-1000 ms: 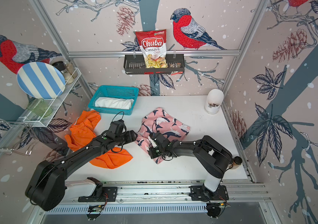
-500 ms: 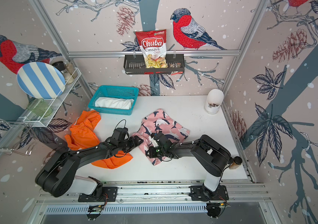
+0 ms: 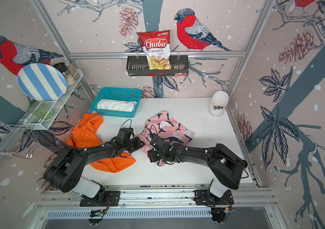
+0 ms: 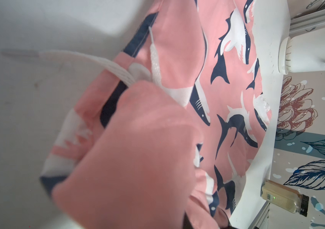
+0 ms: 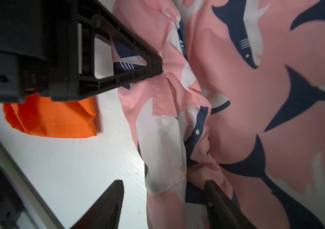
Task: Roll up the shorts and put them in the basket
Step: Roll the shorts at the center of the board.
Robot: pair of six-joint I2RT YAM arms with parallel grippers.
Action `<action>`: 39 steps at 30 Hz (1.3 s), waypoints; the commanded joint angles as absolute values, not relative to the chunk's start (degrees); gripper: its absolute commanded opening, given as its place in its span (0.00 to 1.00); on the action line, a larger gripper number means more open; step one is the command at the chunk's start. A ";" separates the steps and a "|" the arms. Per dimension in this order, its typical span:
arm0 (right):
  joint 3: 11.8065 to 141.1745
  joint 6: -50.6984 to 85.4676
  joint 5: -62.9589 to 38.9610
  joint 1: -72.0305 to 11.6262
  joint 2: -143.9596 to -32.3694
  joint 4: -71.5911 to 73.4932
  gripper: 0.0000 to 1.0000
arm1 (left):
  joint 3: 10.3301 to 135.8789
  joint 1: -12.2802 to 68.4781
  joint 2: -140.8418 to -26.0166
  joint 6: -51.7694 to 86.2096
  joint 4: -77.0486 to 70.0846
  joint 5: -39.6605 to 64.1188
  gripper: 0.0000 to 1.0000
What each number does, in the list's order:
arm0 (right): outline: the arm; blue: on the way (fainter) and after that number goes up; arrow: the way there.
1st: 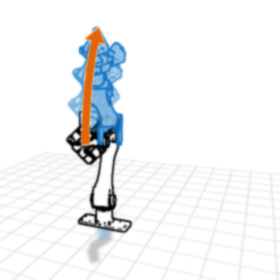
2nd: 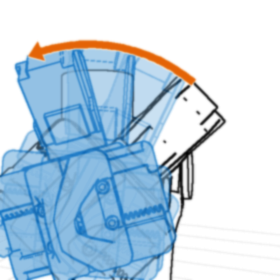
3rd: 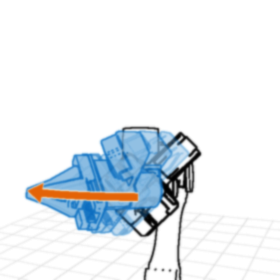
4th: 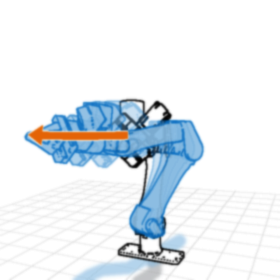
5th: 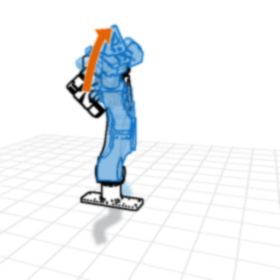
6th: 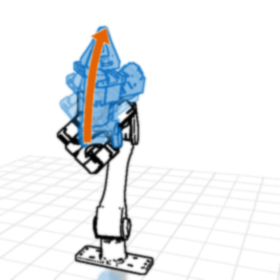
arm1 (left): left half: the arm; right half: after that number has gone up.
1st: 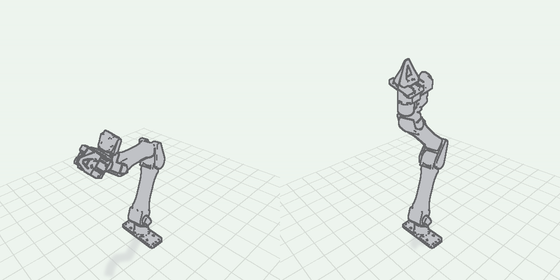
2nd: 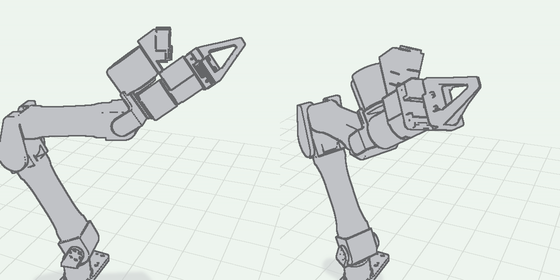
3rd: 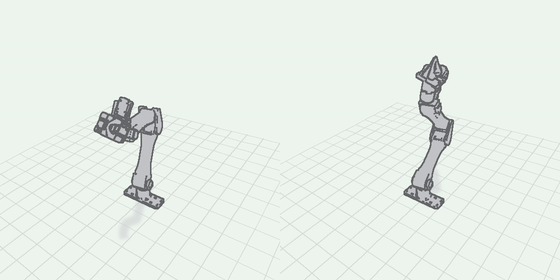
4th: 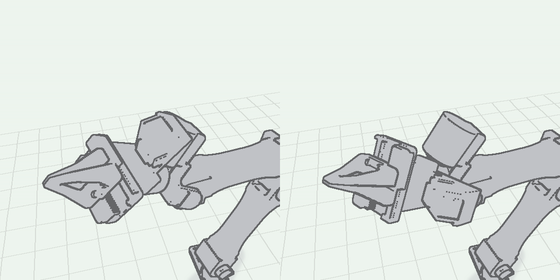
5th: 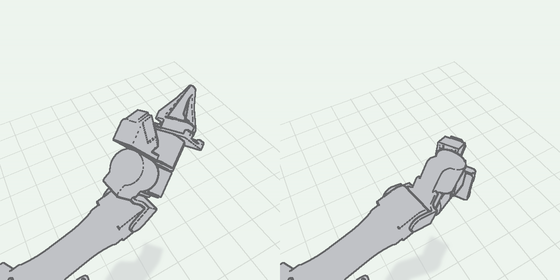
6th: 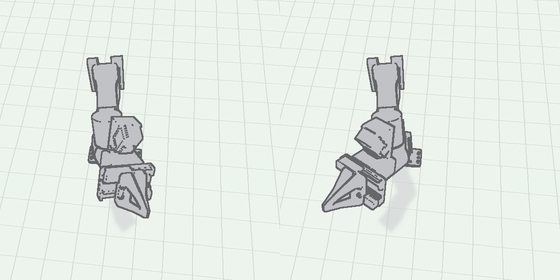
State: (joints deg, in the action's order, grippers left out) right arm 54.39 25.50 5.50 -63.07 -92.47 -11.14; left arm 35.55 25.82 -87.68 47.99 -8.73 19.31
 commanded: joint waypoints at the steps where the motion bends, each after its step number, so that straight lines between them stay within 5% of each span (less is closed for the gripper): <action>1: 58.99 18.37 26.27 -68.45 -93.80 -23.71 0.80 | 36.24 25.75 -87.96 46.75 -7.22 19.23 0.14; 7: 66.23 14.65 40.37 -77.11 -104.86 -30.47 0.91 | 36.91 25.81 -87.80 46.36 -5.97 19.27 0.14; 12: 66.86 14.35 45.17 -78.40 -111.03 -30.26 0.85 | 37.29 25.75 -87.80 46.14 -5.17 19.42 0.14; 15: 65.67 14.09 46.57 -78.14 -112.18 -28.82 0.67 | 37.50 25.66 -87.98 46.02 -4.71 19.68 0.15; 18: 64.74 13.97 45.34 -77.67 -111.70 -27.21 0.32 | 37.60 25.66 -88.04 45.80 -4.31 19.37 0.17; 20: 64.21 13.30 41.30 -77.42 -110.17 -25.74 0.18 | 38.25 25.66 -88.55 45.19 -3.78 19.33 0.18; 25: 62.33 16.55 24.35 -74.92 -104.94 -21.80 0.04 | 41.28 25.66 -90.27 42.39 -0.72 17.68 0.30; 32: 57.27 25.20 -2.43 -66.97 -99.58 -11.44 0.03 | 45.66 25.41 -87.04 36.50 8.95 8.97 0.62; 39: 44.70 35.81 -27.63 -55.08 -97.90 10.90 0.03 | 46.04 25.22 -80.99 34.52 14.52 6.68 0.72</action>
State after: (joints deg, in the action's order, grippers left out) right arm 47.81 29.12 -12.60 -57.80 -97.76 -0.32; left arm 45.78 25.34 -82.08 36.86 10.68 8.38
